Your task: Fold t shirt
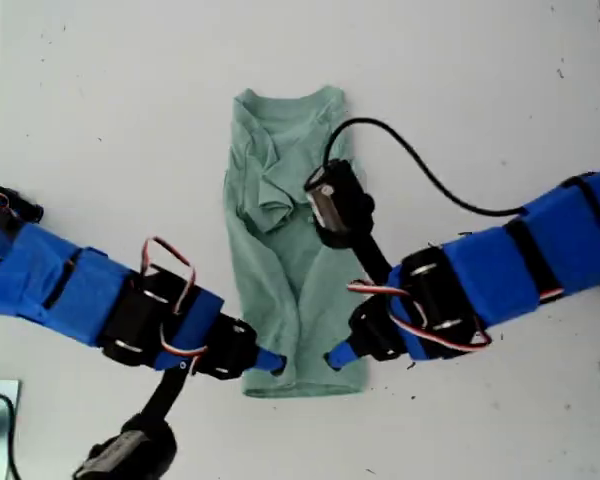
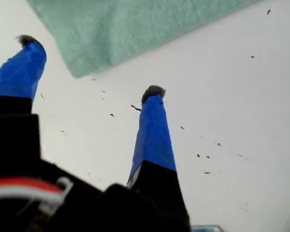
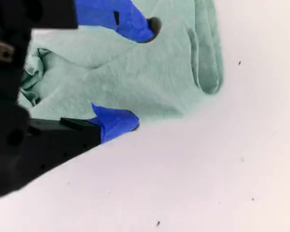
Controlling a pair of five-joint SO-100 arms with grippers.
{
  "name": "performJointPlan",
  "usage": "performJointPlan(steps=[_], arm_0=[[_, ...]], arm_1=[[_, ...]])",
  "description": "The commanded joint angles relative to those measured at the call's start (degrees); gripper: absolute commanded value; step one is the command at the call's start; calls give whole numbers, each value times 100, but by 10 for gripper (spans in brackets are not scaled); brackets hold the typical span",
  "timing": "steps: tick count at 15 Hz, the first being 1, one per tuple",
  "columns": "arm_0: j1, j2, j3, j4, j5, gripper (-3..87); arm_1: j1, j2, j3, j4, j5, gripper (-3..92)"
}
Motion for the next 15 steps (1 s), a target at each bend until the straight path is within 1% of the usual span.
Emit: performJointPlan(steps=[1,5,9,10,11,12,14,15], arm_0=[[-53,-114,-378,-26,9,257],[-70,-554,-448,-149,0,252],[-264,-1626,-738,-158,396,196],[-316,-1740,-756,-193,422,159],[-334,-1723,-765,-202,431,54],[-308,-1696,-905,-193,527,-1],[-158,-1600,-1222,-202,633,-2],[-9,-1318,-1274,-229,642,-2]], arm_1=[[-114,-185,-396,-325,193,379],[-281,-1125,-650,-835,571,359],[-475,-1872,-694,-1020,826,201],[-492,-1925,-703,-1072,914,104],[-510,-1960,-703,-1204,870,40],[-519,-1960,-703,-1345,782,-8],[-554,-1661,-712,-1600,387,-8],[-615,-1327,-712,-1564,211,-8]])
